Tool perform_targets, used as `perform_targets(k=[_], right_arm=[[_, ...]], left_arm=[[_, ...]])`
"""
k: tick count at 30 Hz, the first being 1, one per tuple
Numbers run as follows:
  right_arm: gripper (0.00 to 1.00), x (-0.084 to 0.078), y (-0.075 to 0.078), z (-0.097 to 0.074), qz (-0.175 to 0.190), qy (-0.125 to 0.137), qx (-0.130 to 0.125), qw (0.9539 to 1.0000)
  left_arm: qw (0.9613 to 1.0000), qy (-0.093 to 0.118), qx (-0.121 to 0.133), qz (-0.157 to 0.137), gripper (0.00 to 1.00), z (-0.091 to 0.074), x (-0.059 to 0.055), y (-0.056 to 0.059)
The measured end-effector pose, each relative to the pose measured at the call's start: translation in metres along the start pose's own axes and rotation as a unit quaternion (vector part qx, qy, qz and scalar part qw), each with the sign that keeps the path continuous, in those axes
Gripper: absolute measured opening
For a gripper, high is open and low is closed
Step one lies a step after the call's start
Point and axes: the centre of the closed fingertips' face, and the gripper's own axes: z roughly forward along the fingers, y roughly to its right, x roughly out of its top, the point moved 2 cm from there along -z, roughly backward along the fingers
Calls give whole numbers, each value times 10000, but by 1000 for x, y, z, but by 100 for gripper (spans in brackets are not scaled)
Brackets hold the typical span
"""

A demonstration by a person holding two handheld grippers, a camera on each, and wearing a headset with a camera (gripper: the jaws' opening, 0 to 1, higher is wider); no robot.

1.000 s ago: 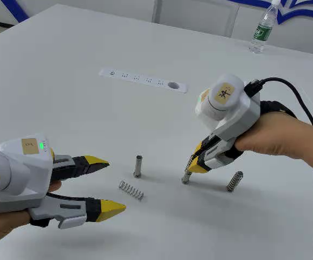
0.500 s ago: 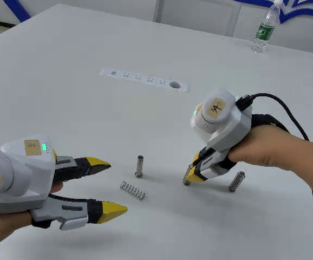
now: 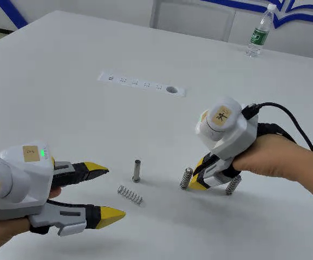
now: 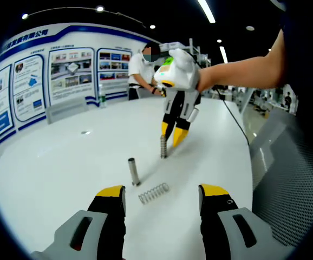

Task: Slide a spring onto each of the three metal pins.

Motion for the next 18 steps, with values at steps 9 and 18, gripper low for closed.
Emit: perform_targets(k=[9,18], right_arm=[[17,6,-36,-13,-47,193,228,9995],[16,42,-62,0,-194,582,396,9973]], left_arm=[[10000,-23,-21,34,55,1,0,0],[10000,-37,-10,43,55,1,0,-1]])
